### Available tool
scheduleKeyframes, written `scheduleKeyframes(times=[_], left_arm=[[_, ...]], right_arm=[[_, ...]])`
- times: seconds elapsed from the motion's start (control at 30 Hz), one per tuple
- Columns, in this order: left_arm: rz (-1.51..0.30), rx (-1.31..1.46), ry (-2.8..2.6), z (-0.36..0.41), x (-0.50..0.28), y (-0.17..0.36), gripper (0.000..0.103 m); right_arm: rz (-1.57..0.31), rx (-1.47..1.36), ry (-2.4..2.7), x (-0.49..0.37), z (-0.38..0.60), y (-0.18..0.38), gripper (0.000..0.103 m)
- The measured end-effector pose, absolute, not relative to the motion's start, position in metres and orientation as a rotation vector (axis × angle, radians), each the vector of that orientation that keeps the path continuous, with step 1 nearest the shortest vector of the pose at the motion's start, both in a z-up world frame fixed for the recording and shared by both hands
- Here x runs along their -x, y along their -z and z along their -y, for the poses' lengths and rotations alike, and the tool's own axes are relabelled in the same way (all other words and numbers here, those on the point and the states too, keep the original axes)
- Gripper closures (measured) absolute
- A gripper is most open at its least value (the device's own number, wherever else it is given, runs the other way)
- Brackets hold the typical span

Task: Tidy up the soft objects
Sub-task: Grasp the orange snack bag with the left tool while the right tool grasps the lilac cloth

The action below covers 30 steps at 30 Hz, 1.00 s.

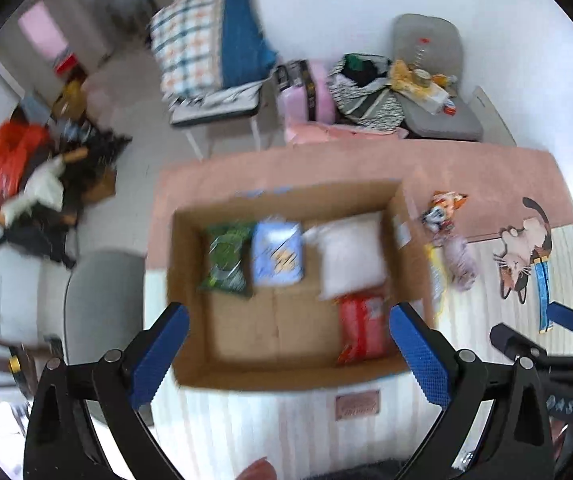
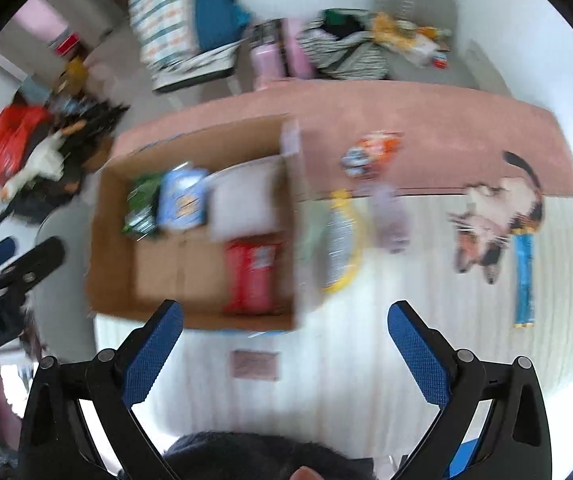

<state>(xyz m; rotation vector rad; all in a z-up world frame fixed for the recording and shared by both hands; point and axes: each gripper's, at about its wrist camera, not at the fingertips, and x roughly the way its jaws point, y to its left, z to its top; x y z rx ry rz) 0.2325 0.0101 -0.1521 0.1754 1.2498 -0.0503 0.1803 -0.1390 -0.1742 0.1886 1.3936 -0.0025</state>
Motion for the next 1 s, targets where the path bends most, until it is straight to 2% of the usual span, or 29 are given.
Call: scheduleKeyframes(times=[0.13, 0.23, 0.43, 0.53, 0.6, 0.63, 0.73, 0.83, 1.0], left_arm=[[-1.257, -0.343, 0.106, 0.056, -0.277, 0.175, 0.001], [-1.281, -0.438, 0.148, 0.099, -0.308, 0.2, 0.001], [-1.368, -0.561, 0.177, 0.157, -0.359, 0.257, 0.001], [-1.412, -0.603, 0.18, 0.176, -0.376, 0.283, 0.001], [-1.447, -0.62, 0.198, 0.185, -0.385, 0.298, 0.001], [-1.464, -0.625, 0.203, 0.19, -0.389, 0.305, 0.001], [-1.515, -0.622, 0.235, 0.202, -0.4, 0.325, 0.001], [-1.581, -0.59, 0.276, 0.216, -0.411, 0.344, 0.001], [-1.695, -0.544, 0.329, 0.237, -0.427, 0.383, 0.001]], right_arm=[[-1.398, -0.227, 0.125, -0.208, 0.211, 0.201, 0.0], [-1.462, -0.267, 0.157, -0.237, 0.25, 0.246, 0.0], [-1.616, -0.373, 0.112, -0.284, 0.281, 0.341, 0.009], [-1.687, -0.391, 0.097, -0.297, 0.284, 0.381, 0.02], [-1.723, -0.397, 0.082, -0.301, 0.285, 0.401, 0.033], [-1.737, -0.397, 0.074, -0.302, 0.284, 0.407, 0.046], [-1.747, -0.438, 0.049, -0.299, 0.292, 0.414, 0.062], [-1.72, -0.468, 0.098, -0.29, 0.315, 0.407, 0.065], [-1.675, -0.531, 0.17, -0.276, 0.364, 0.396, 0.065]])
